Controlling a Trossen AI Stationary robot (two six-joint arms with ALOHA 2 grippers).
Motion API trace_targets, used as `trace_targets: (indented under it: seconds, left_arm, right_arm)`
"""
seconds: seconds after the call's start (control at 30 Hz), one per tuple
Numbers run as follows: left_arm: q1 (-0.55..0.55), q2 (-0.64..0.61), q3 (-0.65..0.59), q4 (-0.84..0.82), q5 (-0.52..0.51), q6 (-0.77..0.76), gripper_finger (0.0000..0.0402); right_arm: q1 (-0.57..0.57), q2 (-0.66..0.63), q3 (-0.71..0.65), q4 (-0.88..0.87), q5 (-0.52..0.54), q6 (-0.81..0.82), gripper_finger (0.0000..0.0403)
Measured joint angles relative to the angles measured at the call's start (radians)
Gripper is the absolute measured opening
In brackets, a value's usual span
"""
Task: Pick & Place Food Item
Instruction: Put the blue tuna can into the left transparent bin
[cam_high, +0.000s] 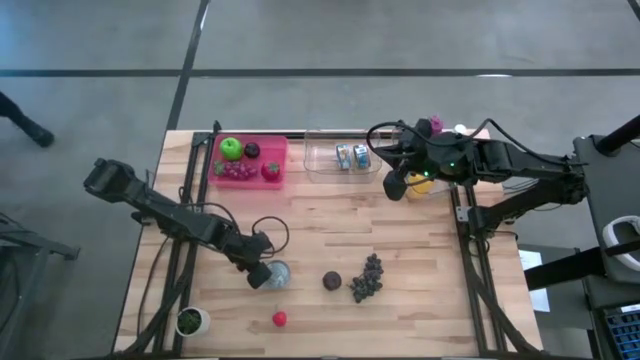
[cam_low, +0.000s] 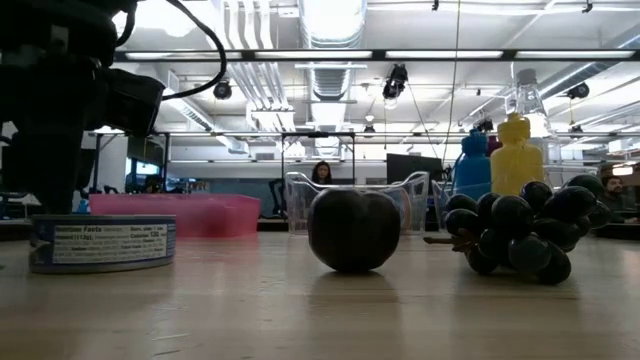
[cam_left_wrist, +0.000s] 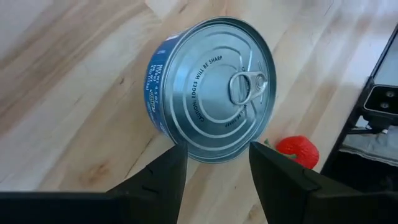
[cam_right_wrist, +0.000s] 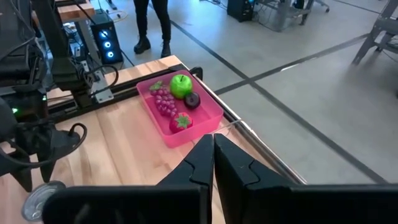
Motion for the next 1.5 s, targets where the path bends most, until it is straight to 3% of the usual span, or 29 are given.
trace_targets:
  seconds: [0.6, 1.5]
  left_arm:
    - [0.048, 0.002, -0.001, 0.02, -0.072, 0.037, 0.0186]
    - [0.324, 0.002, -0.002, 0.179, -0.121, 0.301, 0.0189]
  right_arm:
    - [0.0, -0.001, 0.0, 0.002, 0.001, -0.004, 0.0008]
    - [-0.001, -0.001, 0.0, 0.007, 0.01, -0.004, 0.0008]
